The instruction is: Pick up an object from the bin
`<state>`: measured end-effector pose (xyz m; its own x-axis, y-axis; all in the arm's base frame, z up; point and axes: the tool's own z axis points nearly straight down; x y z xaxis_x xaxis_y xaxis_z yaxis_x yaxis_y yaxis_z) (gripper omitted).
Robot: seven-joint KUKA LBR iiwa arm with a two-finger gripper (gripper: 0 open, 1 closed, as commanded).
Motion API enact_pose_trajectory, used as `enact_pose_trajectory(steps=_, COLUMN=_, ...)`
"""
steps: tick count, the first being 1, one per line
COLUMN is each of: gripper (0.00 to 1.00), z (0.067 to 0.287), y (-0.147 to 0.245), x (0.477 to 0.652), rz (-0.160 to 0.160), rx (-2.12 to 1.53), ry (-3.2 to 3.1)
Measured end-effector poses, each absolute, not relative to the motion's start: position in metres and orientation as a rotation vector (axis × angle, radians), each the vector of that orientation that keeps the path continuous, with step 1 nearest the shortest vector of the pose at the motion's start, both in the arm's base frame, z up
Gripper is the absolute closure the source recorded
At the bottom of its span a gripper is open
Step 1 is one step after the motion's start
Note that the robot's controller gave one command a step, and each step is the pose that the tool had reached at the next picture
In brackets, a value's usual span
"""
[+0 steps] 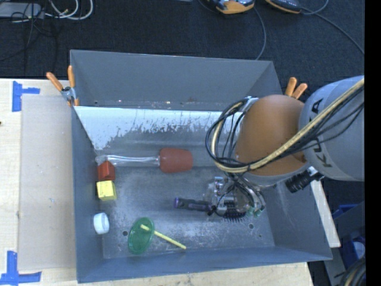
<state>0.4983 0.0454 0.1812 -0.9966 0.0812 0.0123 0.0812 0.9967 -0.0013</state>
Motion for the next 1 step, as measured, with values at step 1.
enact_pose_trajectory(steps=1, gripper=1.0, z=0.2284, y=0.0459, x=0.5099, rz=0.004, rx=-0.194, ry=-3.119)
